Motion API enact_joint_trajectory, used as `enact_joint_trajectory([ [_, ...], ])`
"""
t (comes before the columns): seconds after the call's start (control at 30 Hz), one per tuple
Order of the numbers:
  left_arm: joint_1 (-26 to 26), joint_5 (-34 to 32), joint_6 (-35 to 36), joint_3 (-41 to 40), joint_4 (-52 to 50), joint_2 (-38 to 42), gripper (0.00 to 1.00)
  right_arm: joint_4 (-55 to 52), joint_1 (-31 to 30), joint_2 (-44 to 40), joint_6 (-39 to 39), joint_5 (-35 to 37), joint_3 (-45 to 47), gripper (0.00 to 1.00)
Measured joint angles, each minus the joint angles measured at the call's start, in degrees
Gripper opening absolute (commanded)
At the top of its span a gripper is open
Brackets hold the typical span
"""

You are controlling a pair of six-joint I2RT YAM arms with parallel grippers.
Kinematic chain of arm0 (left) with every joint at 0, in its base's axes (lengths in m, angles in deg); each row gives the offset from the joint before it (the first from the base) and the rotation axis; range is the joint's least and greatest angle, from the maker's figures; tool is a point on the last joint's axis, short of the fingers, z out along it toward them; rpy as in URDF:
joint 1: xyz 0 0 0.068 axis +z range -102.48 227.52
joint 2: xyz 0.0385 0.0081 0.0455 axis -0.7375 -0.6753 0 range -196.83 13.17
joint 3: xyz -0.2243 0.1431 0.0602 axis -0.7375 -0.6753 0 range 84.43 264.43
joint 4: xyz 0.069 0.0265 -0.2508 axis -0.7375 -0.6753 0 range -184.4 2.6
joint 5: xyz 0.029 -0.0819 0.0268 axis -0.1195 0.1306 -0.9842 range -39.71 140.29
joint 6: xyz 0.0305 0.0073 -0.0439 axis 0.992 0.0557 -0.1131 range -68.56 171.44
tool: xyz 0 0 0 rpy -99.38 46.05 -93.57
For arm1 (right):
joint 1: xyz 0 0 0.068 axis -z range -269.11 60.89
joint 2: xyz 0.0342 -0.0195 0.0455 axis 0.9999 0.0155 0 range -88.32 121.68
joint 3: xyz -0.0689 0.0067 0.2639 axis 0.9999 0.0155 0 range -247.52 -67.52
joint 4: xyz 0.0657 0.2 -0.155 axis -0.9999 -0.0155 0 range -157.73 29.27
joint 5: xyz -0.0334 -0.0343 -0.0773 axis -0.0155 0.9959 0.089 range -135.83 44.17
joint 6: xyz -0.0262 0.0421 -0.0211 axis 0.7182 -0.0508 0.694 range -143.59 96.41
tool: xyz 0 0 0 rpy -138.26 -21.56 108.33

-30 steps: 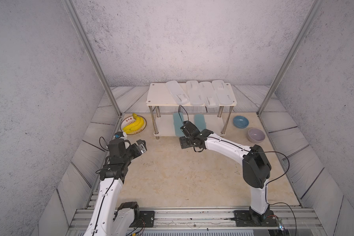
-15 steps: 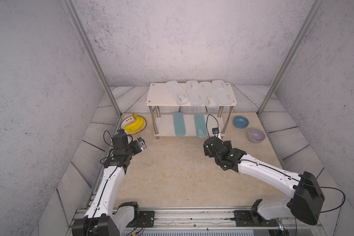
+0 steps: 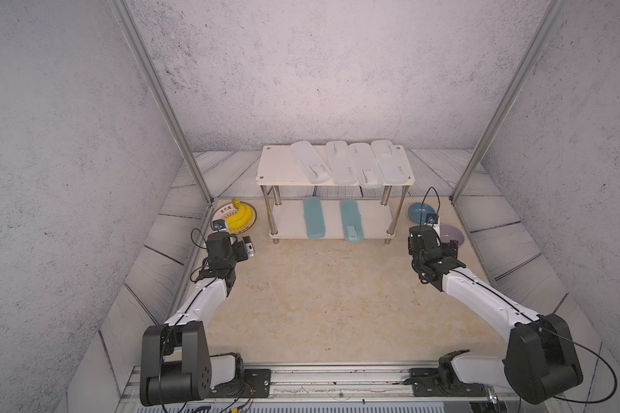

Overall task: Place the pencil cases on the shelf according to color
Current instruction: Reset both arms

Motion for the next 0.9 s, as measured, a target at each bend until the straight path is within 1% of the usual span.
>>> enact_joint_trajectory([
  [0.17, 0.0, -0.26, 2.58, -2.23, 7.43, -5.01, 0.99, 9.9, 4.68, 4.48, 3.91, -4.52, 2.32, 1.0],
  [0.33, 0.0, -1.55, 5.77, -2.69, 12.5, -5.09, 0.99, 20.72, 7.28, 8.41, 5.6, -8.7, 6.69, 1.0],
  [0.5, 0.0, -1.68, 7.37, -2.69, 12.85, -4.83, 1.0, 27.41, 7.69, 10.93, 7.17, -11.34, 7.1, 1.0],
  [0.67, 0.0, -2.71, 7.43, -4.5, 12.9, -1.6, 1.0, 27.91, 7.93, 10.56, 7.3, -13.77, 6.84, 1.0],
  [0.77, 0.0, -2.71, 7.02, -4.48, 12.41, -1.27, 0.97, 26.77, 7.96, 8.26, 7.1, -15.52, 7.85, 1.0],
  [0.9, -0.02, -3.39, 6.19, -6.47, 13.77, -1.46, 0.97, 27.41, 7.96, 4.79, 7.15, -17.42, 11.3, 1.0],
])
